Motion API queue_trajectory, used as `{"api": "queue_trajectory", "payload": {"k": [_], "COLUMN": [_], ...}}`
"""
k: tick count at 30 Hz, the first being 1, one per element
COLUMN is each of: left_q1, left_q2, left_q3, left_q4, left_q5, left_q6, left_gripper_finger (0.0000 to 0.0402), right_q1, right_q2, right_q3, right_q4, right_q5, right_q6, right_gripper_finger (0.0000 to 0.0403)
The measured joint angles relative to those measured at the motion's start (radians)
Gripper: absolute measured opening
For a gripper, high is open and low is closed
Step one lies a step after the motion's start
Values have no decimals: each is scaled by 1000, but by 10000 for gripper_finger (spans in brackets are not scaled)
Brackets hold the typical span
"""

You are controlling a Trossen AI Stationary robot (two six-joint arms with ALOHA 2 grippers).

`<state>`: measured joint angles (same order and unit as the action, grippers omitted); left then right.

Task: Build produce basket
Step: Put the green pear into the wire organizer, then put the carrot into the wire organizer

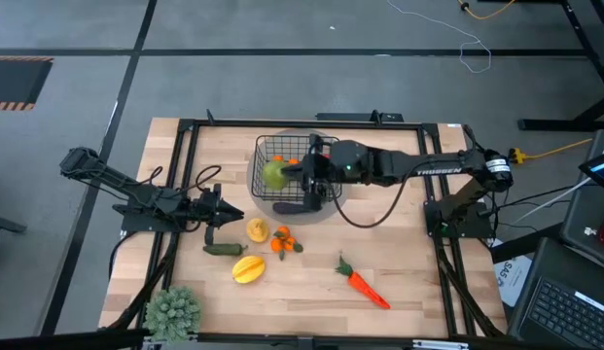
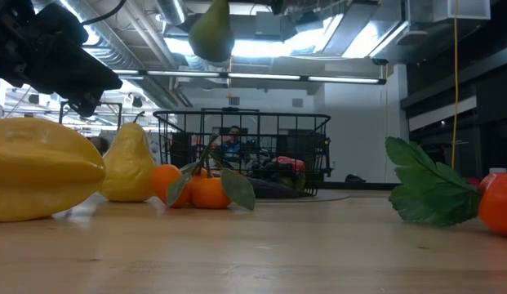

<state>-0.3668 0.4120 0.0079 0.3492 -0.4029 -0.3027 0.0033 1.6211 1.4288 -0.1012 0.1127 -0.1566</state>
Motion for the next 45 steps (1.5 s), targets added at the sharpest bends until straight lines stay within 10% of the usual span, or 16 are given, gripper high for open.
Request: {"api": "queue_trajectory", "payload": {"k": [26, 45], "left_q1": [0, 0], "left_q2": [0, 0], "left_q3": [0, 0], "left_q4": [0, 0], "left_q5": [0, 0], "left_q6": [0, 0], "left_gripper_finger": [41, 41], "right_q1": [0, -2], "right_q2": [15, 26], "right_q3": [1, 1], "right_q4": [-3, 18], "right_q5": [0, 0], "right_q6": [-1, -4], "right_gripper_finger": [5, 123]}}
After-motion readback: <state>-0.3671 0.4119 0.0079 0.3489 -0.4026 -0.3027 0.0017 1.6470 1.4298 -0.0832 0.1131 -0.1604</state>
